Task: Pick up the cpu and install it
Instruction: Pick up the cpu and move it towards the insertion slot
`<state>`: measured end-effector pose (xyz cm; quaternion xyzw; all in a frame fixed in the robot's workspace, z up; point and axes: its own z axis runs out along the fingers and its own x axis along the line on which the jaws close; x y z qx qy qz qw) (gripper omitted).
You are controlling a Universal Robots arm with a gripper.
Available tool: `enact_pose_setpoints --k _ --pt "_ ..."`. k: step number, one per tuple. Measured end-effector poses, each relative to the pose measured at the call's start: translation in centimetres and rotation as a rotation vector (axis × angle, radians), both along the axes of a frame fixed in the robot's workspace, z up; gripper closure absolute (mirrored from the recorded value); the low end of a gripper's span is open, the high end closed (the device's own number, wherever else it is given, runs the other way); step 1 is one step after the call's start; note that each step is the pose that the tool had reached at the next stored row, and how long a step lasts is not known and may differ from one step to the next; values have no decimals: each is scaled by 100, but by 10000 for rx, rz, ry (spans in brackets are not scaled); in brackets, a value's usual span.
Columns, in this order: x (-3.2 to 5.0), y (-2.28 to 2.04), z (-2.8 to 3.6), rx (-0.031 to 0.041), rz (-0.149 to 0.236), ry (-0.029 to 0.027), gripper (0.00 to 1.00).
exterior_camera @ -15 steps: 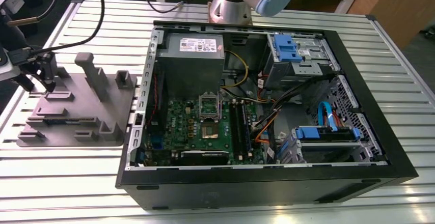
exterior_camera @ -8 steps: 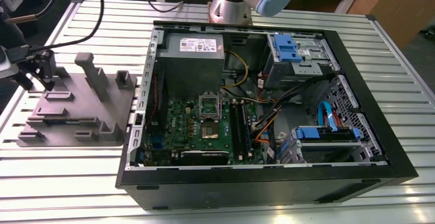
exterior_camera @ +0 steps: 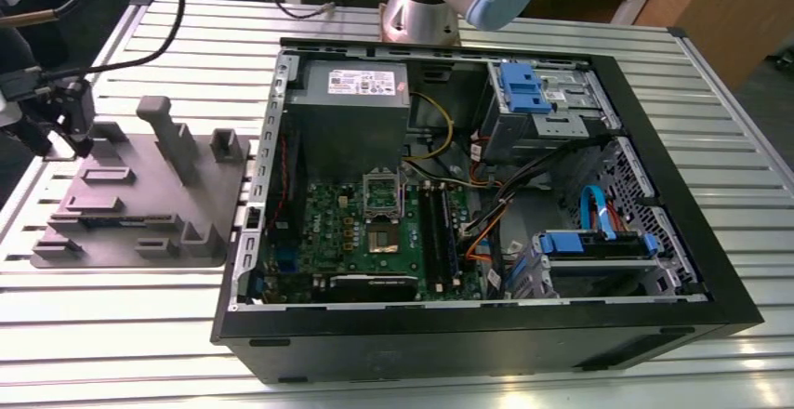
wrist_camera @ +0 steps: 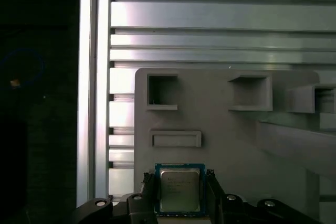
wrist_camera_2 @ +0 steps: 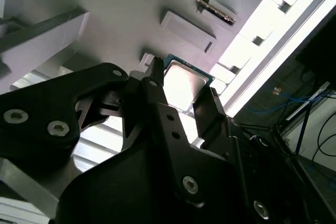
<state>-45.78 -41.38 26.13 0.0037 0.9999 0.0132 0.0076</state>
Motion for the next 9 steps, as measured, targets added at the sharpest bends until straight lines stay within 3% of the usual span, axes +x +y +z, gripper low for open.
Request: enact_pose_setpoints --k 9 --pt "-2 0 405 -1 0 1 53"
